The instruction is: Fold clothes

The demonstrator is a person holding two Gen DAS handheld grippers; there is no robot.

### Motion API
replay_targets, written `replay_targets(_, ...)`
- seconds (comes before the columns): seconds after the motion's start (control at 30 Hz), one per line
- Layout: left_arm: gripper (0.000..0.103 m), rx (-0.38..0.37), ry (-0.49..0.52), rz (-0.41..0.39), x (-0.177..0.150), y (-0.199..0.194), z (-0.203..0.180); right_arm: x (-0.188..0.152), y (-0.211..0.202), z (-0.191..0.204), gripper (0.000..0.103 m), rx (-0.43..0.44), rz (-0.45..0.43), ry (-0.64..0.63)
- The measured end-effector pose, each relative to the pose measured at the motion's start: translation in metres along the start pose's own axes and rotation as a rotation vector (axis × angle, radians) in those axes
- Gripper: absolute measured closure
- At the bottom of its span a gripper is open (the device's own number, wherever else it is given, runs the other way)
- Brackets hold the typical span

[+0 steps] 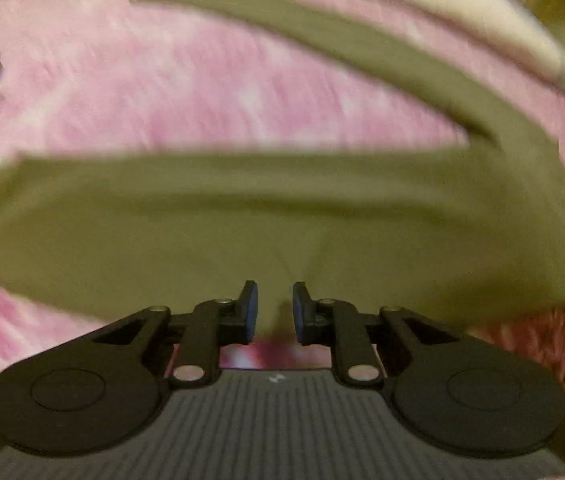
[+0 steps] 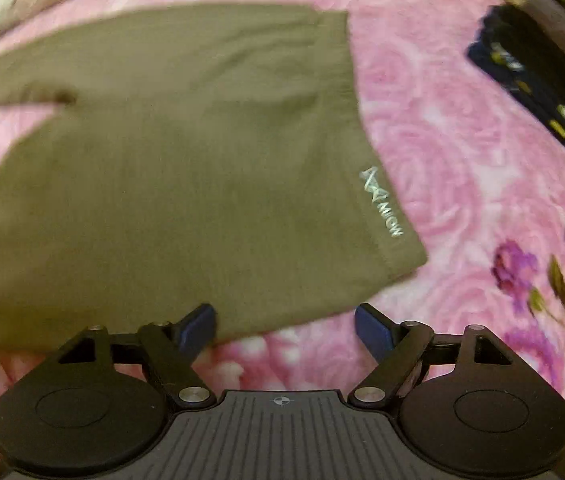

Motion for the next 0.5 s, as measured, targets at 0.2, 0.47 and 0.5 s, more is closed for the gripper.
replay_targets(0.2, 0.084, 0.114, -0.054, -0.096, 0.041, 0.021, 0.081, 0.032, 0.008, 0.054, 0.022, 0.067, -0.172, 0.078)
replay_targets(0.47, 0.080, 0.240, -0.160, 0.077, -0.003, -0.015, 0.201, -0.033, -0.007, 0.113, 0.022, -0.004, 0.086, 0.051)
replay_targets(0.5, 0.080, 0.245, -0.170, 0.112, -0.007, -0.025, 0.207, -0.040, -0.014, 0.119, 0.022, -0.004, 0.115, 0.083)
Point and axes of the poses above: each gripper's, at about its wrist camera, not at the fingertips, and y roughly the way its jaws point, z to its left, x to its top, the point moved 10 cm from there along y, roughly the way its jaws point, and after that the axes turned 15 degrees about -y, right-handed, at the moved point
